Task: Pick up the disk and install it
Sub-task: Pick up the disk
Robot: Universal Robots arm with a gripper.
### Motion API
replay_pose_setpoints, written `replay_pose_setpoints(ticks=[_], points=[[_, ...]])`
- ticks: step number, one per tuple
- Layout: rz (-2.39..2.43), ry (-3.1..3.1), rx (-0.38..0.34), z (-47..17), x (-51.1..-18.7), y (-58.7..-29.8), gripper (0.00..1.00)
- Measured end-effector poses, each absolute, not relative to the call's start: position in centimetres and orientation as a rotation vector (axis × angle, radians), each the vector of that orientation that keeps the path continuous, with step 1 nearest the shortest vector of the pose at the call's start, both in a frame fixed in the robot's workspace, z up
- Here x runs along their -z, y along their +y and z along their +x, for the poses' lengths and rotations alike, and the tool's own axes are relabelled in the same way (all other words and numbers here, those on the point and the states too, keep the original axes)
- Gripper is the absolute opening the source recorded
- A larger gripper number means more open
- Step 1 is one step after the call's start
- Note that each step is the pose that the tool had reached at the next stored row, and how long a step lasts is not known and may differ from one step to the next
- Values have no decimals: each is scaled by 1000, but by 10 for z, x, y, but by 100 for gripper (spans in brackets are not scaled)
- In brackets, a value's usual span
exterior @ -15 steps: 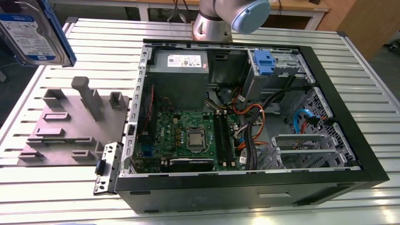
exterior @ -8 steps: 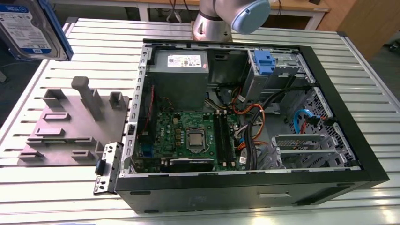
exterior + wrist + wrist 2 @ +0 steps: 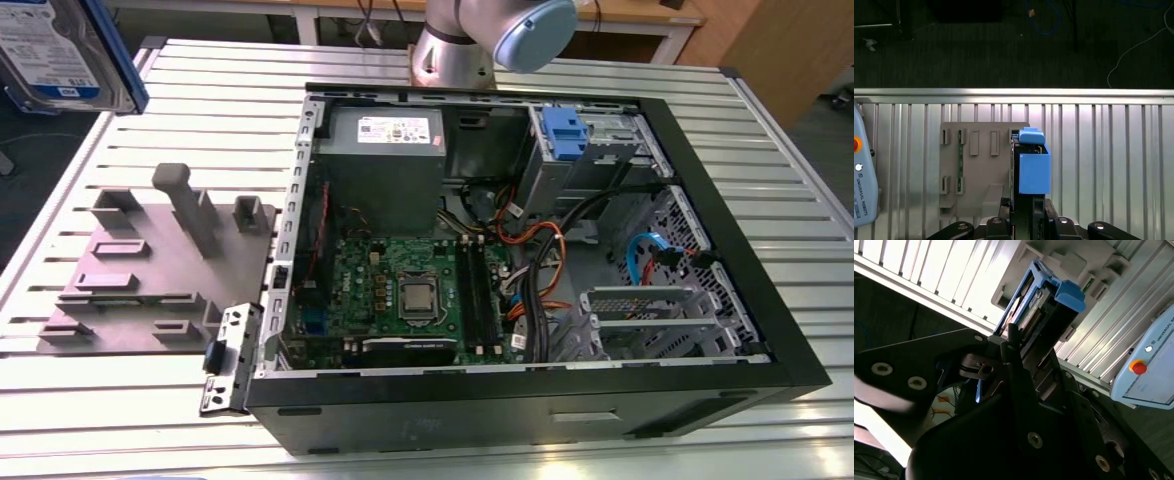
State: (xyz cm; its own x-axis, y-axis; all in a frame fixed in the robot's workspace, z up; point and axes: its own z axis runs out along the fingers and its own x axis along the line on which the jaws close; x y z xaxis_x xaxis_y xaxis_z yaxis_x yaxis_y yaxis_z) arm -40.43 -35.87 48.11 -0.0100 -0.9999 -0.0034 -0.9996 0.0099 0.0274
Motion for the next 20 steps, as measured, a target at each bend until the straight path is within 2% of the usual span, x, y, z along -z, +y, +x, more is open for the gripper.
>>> replay_pose_setpoints(ticks=[8,20], points=[[2198,-2220,34,-404,-495,-359,35],[2198,-2220,34,-404,-495,-359,35]])
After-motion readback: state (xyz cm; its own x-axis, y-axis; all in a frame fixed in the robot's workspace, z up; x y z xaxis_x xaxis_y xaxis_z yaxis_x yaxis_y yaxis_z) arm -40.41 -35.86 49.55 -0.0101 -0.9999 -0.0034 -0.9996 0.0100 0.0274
